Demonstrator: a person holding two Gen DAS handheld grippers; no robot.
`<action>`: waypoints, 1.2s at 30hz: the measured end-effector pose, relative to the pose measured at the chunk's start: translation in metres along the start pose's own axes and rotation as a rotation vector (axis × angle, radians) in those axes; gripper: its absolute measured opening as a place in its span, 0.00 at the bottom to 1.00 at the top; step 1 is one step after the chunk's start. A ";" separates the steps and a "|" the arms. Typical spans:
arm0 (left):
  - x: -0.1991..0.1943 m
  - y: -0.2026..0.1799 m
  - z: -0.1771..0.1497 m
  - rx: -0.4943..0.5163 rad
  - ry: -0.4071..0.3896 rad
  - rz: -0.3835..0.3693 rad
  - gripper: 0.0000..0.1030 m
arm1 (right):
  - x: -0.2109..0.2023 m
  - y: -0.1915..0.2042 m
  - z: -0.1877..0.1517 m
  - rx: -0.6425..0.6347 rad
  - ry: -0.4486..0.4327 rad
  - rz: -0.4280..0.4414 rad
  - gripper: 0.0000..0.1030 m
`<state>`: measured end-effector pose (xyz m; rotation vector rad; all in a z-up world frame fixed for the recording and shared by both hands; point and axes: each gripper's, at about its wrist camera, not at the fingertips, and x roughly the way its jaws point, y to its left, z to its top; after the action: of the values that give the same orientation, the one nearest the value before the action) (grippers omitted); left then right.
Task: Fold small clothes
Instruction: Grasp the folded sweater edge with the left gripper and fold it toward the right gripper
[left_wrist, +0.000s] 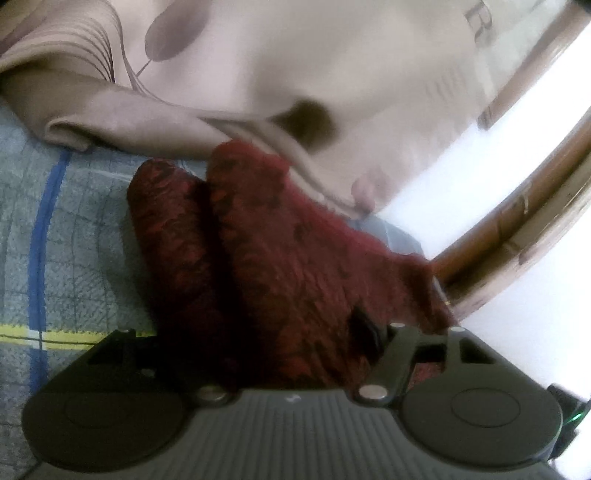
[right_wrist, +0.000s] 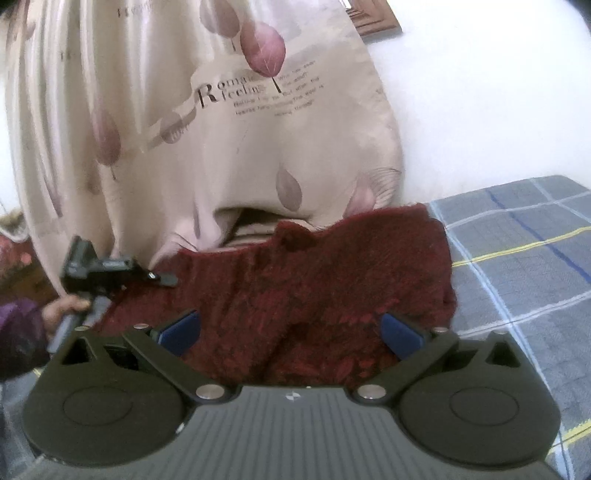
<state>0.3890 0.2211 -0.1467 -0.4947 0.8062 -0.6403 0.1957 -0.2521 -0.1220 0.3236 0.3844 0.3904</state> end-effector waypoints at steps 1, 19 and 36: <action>0.002 -0.002 0.000 -0.004 0.003 0.009 0.67 | 0.001 0.000 0.004 0.012 0.011 0.027 0.97; -0.017 -0.075 -0.003 -0.083 -0.062 0.008 0.41 | 0.219 0.009 0.078 0.222 0.453 0.087 0.06; 0.032 -0.163 -0.054 0.066 -0.179 0.032 0.43 | 0.107 -0.060 0.067 0.790 0.222 0.473 0.85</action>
<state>0.3096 0.0754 -0.0934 -0.4709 0.6207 -0.5828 0.3334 -0.2745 -0.1171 1.1608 0.6768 0.7343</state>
